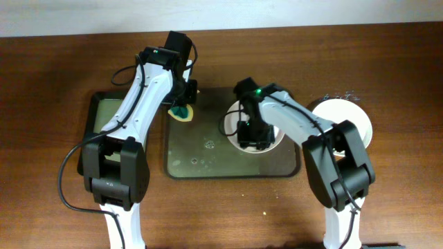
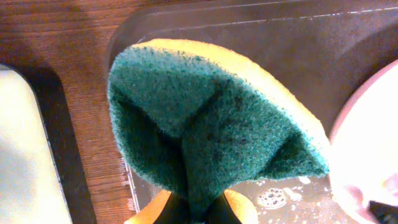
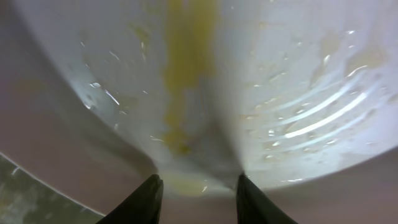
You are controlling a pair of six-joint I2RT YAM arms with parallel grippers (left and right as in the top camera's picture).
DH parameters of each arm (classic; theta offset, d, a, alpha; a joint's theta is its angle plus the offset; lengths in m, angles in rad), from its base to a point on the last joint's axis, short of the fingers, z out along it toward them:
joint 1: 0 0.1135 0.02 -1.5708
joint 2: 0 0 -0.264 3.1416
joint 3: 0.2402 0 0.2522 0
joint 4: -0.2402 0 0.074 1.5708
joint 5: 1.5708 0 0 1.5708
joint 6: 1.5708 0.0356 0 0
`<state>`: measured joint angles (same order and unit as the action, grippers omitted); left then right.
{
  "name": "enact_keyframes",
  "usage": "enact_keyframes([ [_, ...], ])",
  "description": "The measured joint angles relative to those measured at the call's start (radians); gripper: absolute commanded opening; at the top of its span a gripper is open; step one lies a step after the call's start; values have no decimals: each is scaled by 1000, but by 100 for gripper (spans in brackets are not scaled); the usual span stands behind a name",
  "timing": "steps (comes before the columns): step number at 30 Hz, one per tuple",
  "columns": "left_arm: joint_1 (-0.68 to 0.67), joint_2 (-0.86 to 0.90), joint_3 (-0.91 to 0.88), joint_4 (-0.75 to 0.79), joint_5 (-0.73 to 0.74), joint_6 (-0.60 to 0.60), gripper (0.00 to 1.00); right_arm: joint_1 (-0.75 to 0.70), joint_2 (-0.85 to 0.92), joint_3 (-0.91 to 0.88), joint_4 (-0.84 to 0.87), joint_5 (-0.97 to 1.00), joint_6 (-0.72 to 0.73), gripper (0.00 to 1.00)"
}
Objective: Clean dirty plates on tray and stack at the side
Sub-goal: 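Grasp the top white plate rim with right gripper and pull it down, then scrub the third plate with the sponge in the left gripper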
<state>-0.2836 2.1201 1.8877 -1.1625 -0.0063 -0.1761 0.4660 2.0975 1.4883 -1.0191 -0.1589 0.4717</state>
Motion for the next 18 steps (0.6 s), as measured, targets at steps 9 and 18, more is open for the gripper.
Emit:
enact_keyframes([
  [9,0,0,0,0,3,0,0,-236,-129,37,-58,-29,-110,41],
  [18,-28,1,0,4,53,0,0,-333,6,27,31,-73,-270,10],
])
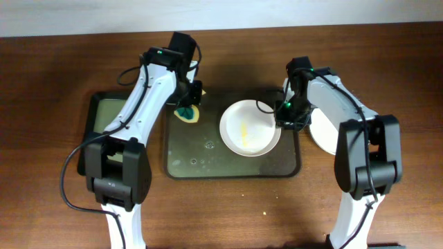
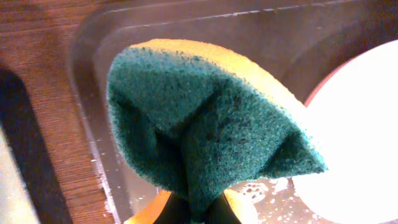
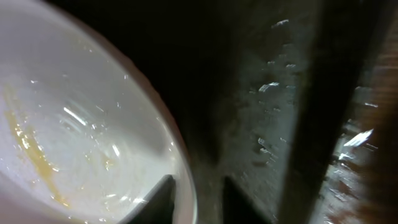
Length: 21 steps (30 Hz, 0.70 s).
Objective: Clean dirty plates on tray and stack at the side
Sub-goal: 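Scrub the third plate with the sponge in the left gripper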
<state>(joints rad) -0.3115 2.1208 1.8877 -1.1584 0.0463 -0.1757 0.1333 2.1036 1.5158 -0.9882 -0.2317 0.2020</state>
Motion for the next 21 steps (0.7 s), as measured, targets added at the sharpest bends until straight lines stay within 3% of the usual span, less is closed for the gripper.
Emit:
enact_keyframes([
  [2,-18,0,0,1,3,0,0,0,9,-24,17,-38,-2,4],
  [7,-36,0,0,3,7,0,0,6,-13,-102,116,-152,34,4],
  [12,-40,21,0,3,7,0,0,113,-35,-190,265,-271,97,4],
  [21,-126,190,7,5,-1,-15,0,149,-35,-201,280,-299,116,4],
])
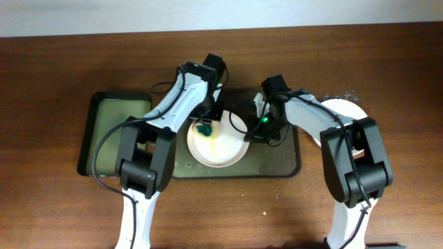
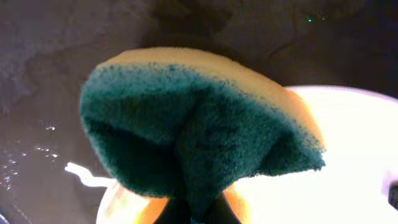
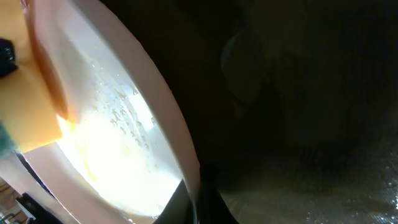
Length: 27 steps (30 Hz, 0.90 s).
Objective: Clean dirty plates on tray and stack at the side
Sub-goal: 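Scrub the third plate with the sponge in the left gripper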
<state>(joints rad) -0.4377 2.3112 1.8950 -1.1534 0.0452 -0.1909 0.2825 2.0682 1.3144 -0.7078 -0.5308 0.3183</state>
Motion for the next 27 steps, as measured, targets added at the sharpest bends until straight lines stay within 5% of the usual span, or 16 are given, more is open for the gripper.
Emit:
enact_keyframes([
  [5,-23,10,16,-122,-15,-3,0,0,-1,-4,-6,-6,-5,4],
  [10,-73,34,14,-273,60,128,0,0,-1,-6,-9,-13,-8,4],
  [17,-91,38,13,-292,90,232,0,0,-1,-6,-9,-13,-7,4],
  [22,-84,38,11,-150,62,-164,0,0,-1,-6,0,-11,19,4],
  [27,-143,39,10,-113,-90,-397,0,-1,-1,-6,2,-10,27,4],
])
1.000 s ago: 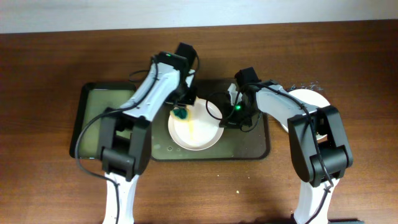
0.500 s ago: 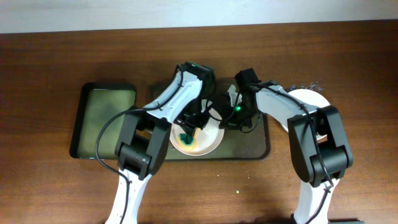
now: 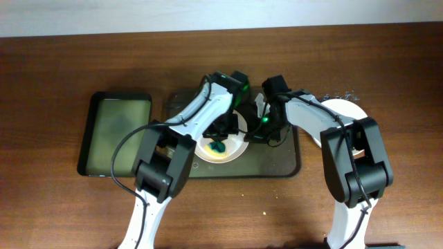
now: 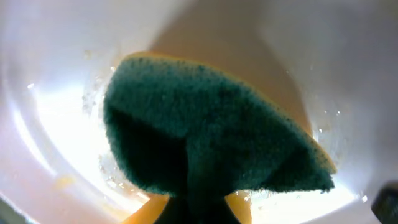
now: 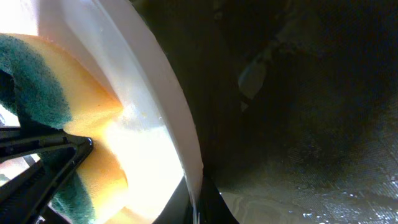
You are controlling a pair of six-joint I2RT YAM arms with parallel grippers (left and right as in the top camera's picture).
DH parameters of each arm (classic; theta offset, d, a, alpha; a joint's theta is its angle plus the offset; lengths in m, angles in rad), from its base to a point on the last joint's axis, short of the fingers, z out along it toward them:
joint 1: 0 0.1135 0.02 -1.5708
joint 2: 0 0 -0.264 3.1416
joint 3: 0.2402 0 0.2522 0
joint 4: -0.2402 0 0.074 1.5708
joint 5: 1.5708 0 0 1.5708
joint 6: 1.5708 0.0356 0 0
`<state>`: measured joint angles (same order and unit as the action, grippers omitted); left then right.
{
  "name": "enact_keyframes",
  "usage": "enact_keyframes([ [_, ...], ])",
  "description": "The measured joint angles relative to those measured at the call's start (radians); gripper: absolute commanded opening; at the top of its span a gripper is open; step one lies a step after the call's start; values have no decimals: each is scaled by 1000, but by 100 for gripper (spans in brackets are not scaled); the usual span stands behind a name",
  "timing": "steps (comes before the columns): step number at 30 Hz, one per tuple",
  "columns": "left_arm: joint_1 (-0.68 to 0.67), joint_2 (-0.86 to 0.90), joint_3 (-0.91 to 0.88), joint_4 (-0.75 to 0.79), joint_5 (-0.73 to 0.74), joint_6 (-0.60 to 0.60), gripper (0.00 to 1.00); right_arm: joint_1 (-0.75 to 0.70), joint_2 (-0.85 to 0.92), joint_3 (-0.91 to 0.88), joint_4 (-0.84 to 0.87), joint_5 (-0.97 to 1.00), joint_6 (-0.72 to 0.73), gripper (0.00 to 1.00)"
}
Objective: Clean dirty plates on tray and stack at the side
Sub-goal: 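Scrub the third plate with the sponge in the left gripper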
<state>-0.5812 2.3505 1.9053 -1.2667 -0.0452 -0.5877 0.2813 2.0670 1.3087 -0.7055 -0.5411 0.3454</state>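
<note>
A white dirty plate (image 3: 228, 153) with yellow smears lies on the dark wet tray (image 3: 287, 166) at the table's middle. My left gripper (image 3: 223, 142) is shut on a green and yellow sponge (image 4: 211, 143), which presses into the plate's inside (image 4: 56, 124). My right gripper (image 3: 257, 133) is shut on the plate's right rim (image 5: 180, 130); the sponge (image 5: 43, 93) shows beyond the rim in the right wrist view. A white clean plate (image 3: 342, 111) rests on the table to the right of the tray.
A second dark tray (image 3: 88, 138) holding greenish water sits at the left. Brown wooden table (image 3: 55, 62) all round. Both arms cross over the middle tray.
My left gripper with the sponge has moved from the plate's upper left edge down onto the plate's middle. My right gripper keeps its hold on the rim, unmoved.
At first my left gripper held the sponge at the tray's left corner while my right gripper was over the plate. Then my right gripper was at the plate's right rim. Later the plate lay further left, gripped by the rim, sponge at its edge, now pressed inside.
</note>
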Motion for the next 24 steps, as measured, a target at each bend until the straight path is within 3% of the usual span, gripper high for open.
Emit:
enact_keyframes([
  [4,-19,5,0,30,-70,-92,0,-2,0,0,4,1,14,4],
  [8,26,5,5,89,-33,-40,0,-3,0,2,23,1,24,4],
  [13,168,5,14,188,58,114,0,-3,0,2,29,0,26,4],
  [19,179,5,11,304,82,274,0,0,1,4,34,1,48,4],
  [21,184,8,14,327,126,393,0,-3,1,4,30,0,54,4],
  [22,203,20,35,310,196,508,0,-4,0,4,28,-1,60,4],
  [24,220,32,60,248,263,586,0,-6,0,4,18,-1,61,4],
])
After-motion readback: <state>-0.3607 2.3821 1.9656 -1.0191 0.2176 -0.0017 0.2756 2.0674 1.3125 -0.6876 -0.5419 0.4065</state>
